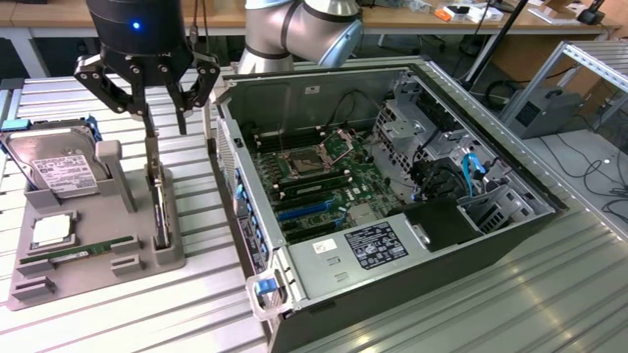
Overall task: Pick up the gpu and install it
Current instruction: 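Pick up the gpu and move the gpu toward the slot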
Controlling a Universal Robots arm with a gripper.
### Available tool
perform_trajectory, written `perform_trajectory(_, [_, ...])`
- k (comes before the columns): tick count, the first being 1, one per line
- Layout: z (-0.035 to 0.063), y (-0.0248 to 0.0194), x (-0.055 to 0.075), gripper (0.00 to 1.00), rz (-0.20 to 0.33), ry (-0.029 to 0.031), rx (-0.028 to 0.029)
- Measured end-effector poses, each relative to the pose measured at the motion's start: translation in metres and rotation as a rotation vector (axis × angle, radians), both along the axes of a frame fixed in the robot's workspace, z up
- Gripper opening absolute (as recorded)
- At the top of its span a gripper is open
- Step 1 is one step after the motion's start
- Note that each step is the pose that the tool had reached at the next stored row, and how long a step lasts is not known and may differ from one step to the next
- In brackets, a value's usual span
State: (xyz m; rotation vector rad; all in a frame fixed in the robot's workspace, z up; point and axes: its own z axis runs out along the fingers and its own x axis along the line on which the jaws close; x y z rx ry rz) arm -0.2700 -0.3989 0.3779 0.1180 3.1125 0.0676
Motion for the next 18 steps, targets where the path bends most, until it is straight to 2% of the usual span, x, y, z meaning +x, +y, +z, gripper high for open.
perform_trajectory(18, [-0.0051, 0.0, -0.0001, 0.42, 0.0, 0.0, 0.0])
